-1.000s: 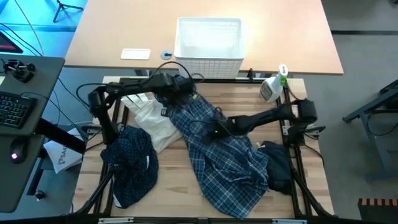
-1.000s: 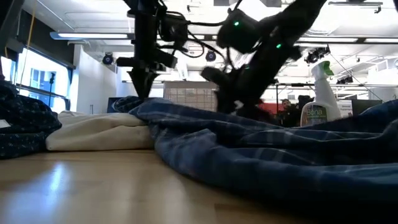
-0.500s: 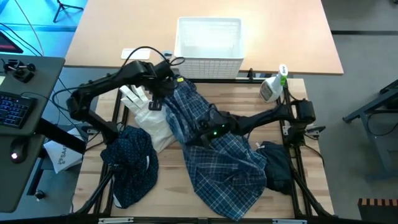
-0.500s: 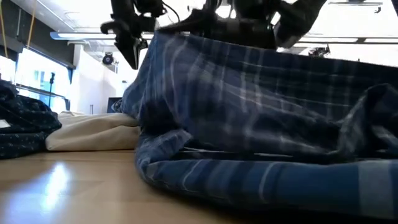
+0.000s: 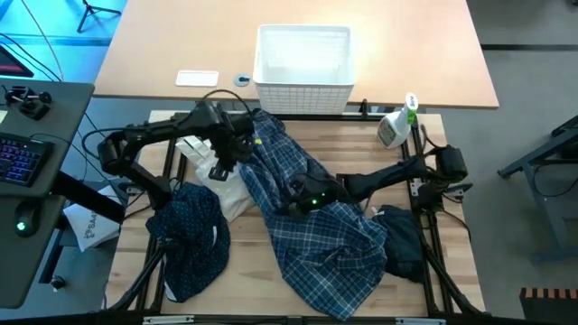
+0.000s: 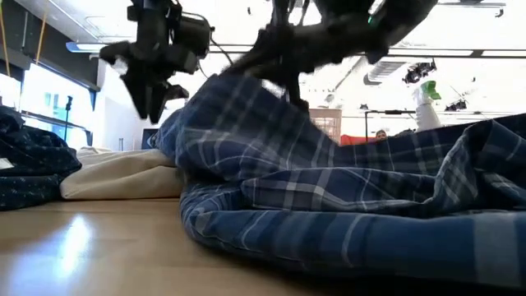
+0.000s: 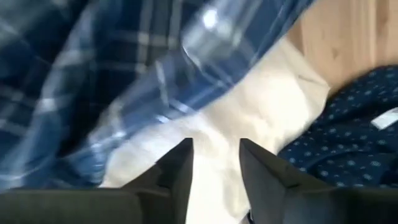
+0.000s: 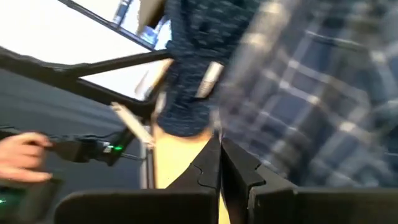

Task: Fold Laundry from Bin
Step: Fold the blue checkered long sleeve

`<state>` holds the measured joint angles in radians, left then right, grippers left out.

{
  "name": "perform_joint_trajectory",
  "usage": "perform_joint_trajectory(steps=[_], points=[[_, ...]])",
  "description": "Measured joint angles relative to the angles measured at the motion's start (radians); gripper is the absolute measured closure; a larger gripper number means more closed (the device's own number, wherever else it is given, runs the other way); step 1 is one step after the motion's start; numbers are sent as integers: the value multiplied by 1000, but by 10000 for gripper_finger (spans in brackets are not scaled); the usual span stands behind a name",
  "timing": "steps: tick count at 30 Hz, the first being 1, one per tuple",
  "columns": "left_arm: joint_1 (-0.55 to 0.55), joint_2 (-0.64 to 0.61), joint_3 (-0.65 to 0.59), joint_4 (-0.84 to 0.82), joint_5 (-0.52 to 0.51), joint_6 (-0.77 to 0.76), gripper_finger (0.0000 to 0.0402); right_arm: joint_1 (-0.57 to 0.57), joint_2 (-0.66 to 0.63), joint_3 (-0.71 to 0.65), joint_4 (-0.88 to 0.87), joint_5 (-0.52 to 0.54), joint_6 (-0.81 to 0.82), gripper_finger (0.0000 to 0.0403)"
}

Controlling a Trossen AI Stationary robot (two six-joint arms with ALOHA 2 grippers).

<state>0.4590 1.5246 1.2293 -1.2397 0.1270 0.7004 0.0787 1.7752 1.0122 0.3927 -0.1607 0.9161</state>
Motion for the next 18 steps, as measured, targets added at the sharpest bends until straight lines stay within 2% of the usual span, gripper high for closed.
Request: perform_joint_trajectory(steps=[4,9,14,18], points=[[-27,0,-43,18,-16,-3,257,36,-52,0,-11,42,-6,402],[-64,-76,-43,-9,-87,34,262,54,-85,0,-32,65,-8,402],[-51,-185,-94,178,-84,168,272,53,-87,0,-45,74,-3,403],[0,-202,-159,279,-89,229,272,53,-87,0,-47,74,0,403]])
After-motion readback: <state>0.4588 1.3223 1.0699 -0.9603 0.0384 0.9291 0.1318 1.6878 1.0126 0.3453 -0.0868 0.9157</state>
